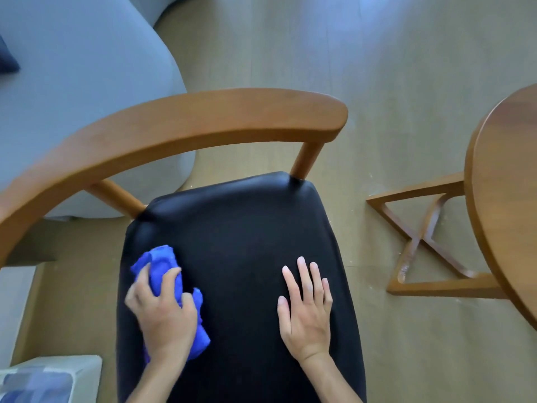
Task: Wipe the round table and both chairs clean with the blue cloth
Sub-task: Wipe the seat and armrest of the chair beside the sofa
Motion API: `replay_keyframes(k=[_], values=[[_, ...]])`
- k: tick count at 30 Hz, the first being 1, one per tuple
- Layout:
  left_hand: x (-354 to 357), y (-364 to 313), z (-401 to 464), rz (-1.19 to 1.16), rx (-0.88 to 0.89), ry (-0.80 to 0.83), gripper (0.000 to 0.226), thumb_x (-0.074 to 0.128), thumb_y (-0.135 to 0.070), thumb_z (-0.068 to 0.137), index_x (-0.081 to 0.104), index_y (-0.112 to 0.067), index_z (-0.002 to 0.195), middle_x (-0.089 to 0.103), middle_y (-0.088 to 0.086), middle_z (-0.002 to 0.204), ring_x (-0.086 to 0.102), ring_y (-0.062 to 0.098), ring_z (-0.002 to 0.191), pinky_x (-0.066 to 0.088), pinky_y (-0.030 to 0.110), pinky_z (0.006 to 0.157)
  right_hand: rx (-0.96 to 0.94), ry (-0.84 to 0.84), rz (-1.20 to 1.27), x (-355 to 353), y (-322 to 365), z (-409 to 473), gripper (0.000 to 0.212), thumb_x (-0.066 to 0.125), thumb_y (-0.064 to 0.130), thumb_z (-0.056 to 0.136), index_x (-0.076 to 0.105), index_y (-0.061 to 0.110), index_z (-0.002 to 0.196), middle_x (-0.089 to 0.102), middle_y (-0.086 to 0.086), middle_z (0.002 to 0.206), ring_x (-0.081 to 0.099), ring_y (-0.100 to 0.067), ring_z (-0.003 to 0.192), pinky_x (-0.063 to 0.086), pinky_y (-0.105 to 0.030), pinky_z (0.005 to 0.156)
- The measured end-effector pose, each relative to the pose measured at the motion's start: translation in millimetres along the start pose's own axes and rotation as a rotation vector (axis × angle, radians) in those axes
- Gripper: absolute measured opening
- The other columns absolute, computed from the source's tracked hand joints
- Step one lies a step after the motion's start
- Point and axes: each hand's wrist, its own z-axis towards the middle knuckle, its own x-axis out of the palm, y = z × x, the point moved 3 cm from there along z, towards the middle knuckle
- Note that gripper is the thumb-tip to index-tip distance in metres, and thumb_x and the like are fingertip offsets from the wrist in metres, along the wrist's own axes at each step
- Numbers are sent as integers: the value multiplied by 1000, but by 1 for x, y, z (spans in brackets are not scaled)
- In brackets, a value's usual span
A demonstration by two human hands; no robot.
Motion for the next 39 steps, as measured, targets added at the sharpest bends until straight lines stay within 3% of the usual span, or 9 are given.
replay_keyframes(k=[2, 7, 9, 12, 16, 21, 24, 29, 39], values=[[28, -48, -33, -9, 240, 98, 37, 62, -5, 63, 69, -4, 100, 42, 25, 133, 41, 48, 110, 34, 51, 97, 13, -36, 145, -6, -2, 1, 50, 38, 25, 90, 48, 28, 139, 33, 6, 156, 21, -18, 147, 14, -36, 117], [42, -101, -66, -261, 181, 326, 37, 68, -11, 75, 66, -21, 111, 27, 12, 147, 28, 38, 130, 44, 43, 97, 375, -97, 831, -48, -4, 11, 42, 37, 22, 90, 54, 41, 125, 51, 23, 138, 38, 5, 134, 30, -28, 115], [14, -86, -57, -426, 211, 361, 35, 48, -39, 88, 58, -36, 121, 20, -1, 151, 19, 19, 139, 27, 27, 107, 284, -85, 813, -55, 15, 12, 41, 39, 25, 91, 52, 36, 128, 48, 18, 141, 37, 5, 134, 33, -28, 113], [-25, -51, -27, -611, 72, 293, 48, 31, -44, 89, 50, -30, 131, 27, -3, 148, 26, 1, 136, 19, 9, 107, 181, -14, 526, -35, 70, 6, 58, 42, 45, 86, 45, 29, 141, 39, 8, 148, 33, -5, 136, 35, -32, 111], [-28, -3, 25, -134, -49, 226, 52, 36, -29, 90, 41, -24, 142, 21, 10, 155, 13, 31, 143, 20, 50, 114, 168, 188, 6, 7, 135, -6, 81, 68, 58, 65, 51, 23, 137, 48, -21, 141, 49, -37, 117, 51, -49, 83], [-1, -2, 36, 219, 67, 598, 78, 45, -59, 89, -5, -45, 148, -26, -1, 155, -24, 32, 142, 13, 64, 110, -147, -94, -76, 4, 98, 31, 62, 66, 9, 67, 56, 32, 124, 56, -10, 125, 55, -28, 82, 46, -36, 62], [10, -3, 32, 329, 82, 605, 95, 45, -74, 79, -14, -43, 147, -34, 4, 151, -26, 38, 139, 16, 66, 107, -284, -90, -138, -20, 60, 90, 59, 62, 7, 70, 58, 31, 124, 58, -7, 121, 52, -28, 81, 45, -37, 62], [14, -1, 32, 330, 85, 560, 97, 50, -73, 77, -6, -41, 149, -30, 5, 152, -24, 37, 139, 17, 68, 106, -111, -92, -44, -53, 13, 186, 53, 63, 9, 78, 58, 25, 129, 55, -11, 124, 51, -34, 83, 51, -46, 71], [14, -3, 35, 329, 82, 564, 98, 55, -73, 74, 1, -42, 149, -25, 3, 154, -22, 35, 140, 19, 68, 105, 197, -176, 204, -54, -30, 152, 51, 55, 11, 85, 54, 32, 132, 49, -1, 131, 51, -28, 111, 46, -38, 92]])
